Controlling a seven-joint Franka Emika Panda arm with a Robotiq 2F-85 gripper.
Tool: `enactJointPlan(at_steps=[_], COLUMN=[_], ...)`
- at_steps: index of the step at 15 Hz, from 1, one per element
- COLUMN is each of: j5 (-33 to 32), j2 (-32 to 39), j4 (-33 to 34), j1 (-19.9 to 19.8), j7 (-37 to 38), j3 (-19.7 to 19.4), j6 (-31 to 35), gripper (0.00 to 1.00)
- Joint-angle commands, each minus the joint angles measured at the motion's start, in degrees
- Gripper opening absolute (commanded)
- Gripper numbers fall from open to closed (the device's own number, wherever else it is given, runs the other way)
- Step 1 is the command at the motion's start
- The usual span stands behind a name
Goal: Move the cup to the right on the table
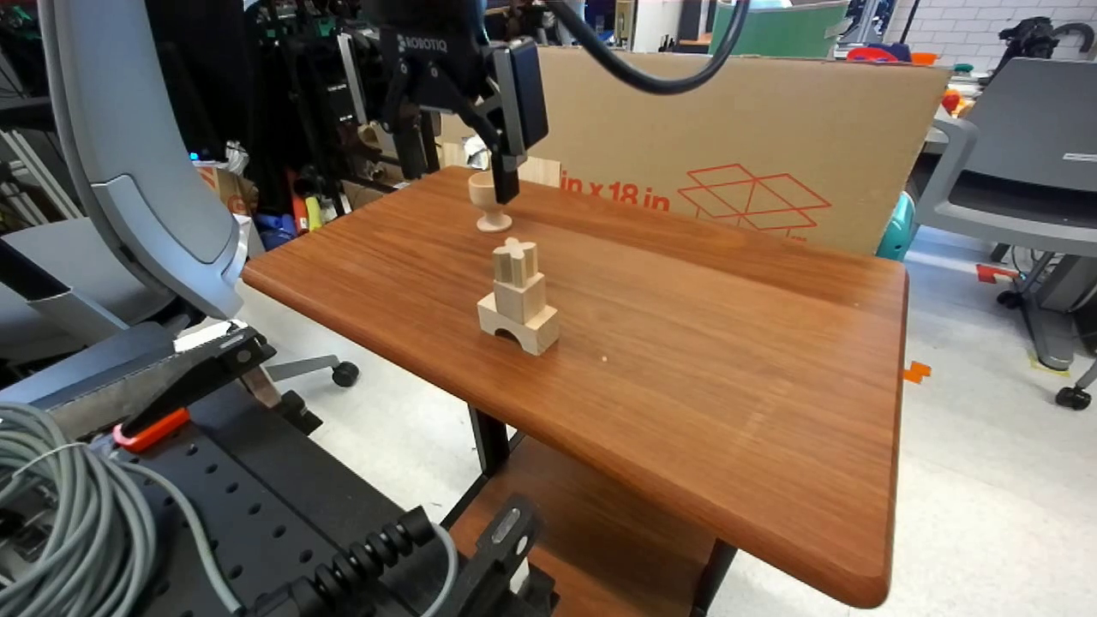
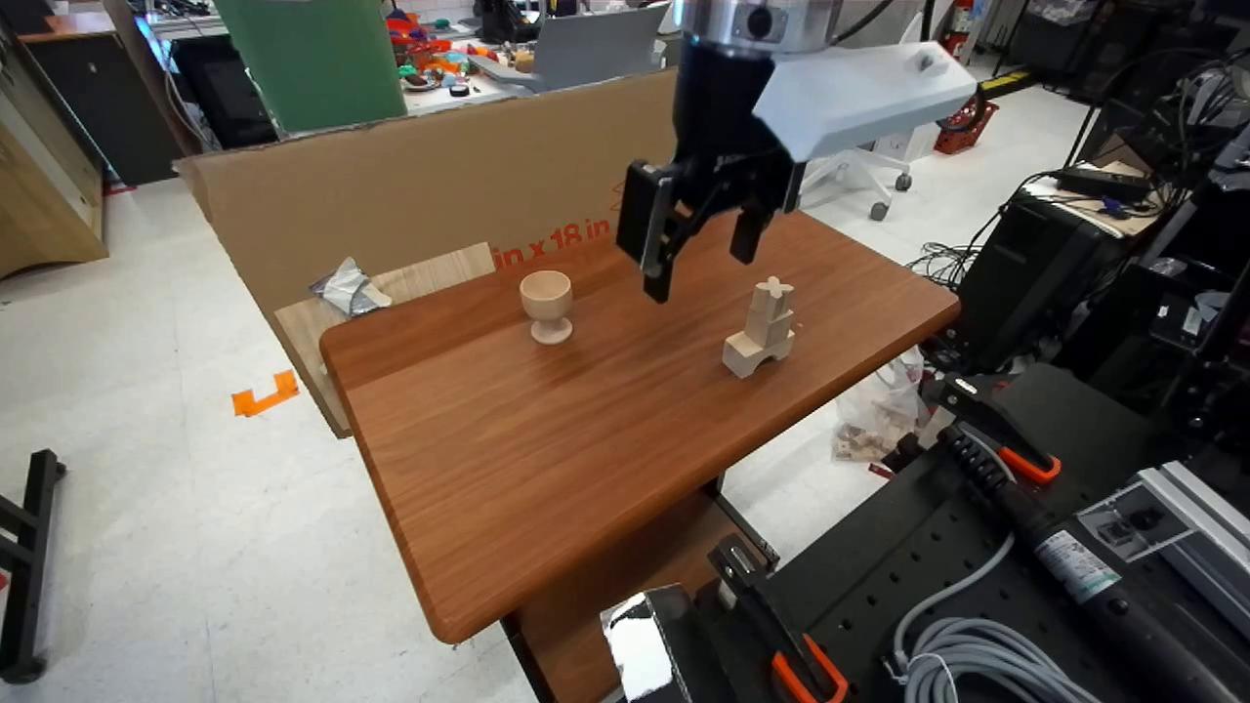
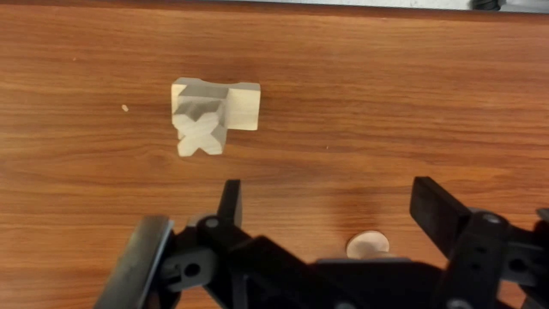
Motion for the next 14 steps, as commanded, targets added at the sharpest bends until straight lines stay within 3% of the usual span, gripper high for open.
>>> enactJointPlan(at_steps=[1,5,10,14], j5=[-2.8,-5.5,-14.1,-16.5], j2=[3.3,6.6,13.9,19.4], j4=[4.0,8.8,15.1,19.8], j1=[1.8,4.2,9.1,13.0], j7=[4.6,9.1,17.7,21.8], j3=[0.5,-0.1,-4.3,-7.5], j6=[1.1,2.1,5.1,4.4], gripper=[1.00,1.00,1.00,1.00])
